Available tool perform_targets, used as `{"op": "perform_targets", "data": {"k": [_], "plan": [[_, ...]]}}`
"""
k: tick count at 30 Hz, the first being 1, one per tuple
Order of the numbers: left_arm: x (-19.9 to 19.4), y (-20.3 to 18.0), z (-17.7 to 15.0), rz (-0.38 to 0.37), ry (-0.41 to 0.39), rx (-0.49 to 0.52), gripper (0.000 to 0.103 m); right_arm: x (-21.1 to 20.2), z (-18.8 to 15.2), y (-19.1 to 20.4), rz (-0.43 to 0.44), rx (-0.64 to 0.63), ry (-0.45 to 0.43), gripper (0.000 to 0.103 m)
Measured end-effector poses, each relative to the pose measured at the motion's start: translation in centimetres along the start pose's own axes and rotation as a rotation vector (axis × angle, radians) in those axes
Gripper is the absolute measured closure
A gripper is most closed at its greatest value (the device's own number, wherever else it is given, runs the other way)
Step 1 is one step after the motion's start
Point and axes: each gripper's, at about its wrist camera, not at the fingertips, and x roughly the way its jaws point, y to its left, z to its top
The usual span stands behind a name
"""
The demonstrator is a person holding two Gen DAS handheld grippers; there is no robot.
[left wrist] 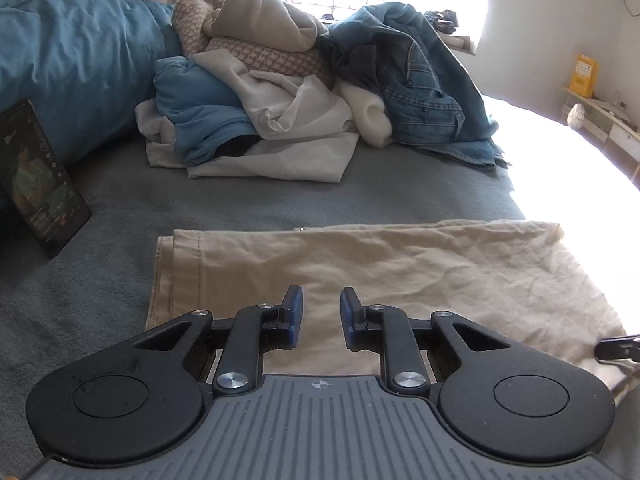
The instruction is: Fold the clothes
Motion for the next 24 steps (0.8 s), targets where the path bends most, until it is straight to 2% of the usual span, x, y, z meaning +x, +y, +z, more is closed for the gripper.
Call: {"op": "perform_targets", "data": {"k": [4,8,12,14,17,19,21,23,24], "plan": [[1.9,-0.2,1.2,0.040,-0.022,-0.007,0.083,-1.8,3.0,-0.7,0.030,0.012,-0.130,0.102],[3.5,0.3,1.4,0.108,-0.006,-0.024,0.083,0.8,7.3,-1.1,0.002,-0.031,-0.133,0.102],[4.4,0.9,1.1,0.140,-0.014,-0.065,0.081,5.9,10.1,-2.4,-0.038,0.002,-0.078,0.102],[4.7,0.8,1.0,0.155,-0.024,-0.071,0.081,8.2,10.9,-3.2,-0.056,0.024,-0.072,0.102],[5.3,0.9,0.8,0.162,-0.025,-0.080,0.081,10.1,11.8,-4.6,-0.060,0.066,-0.115,0.102],[5.6,1.0,0.8,0.160,-0.025,-0.075,0.081,10.7,12.3,-5.8,-0.107,0.128,-0.131,0.102],[5.7,1.0,0.7,0.160,-0.028,-0.060,0.081,10.4,12.4,-7.5,-0.095,0.243,-0.144,0.102],[5.6,0.7,0.9,0.169,-0.024,-0.034,0.081,9.1,12.0,-8.0,-0.064,0.281,-0.166,0.102],[5.6,0.5,1.0,0.173,-0.022,-0.021,0.081,8.2,11.7,-7.7,-0.047,0.251,-0.167,0.102]]}}
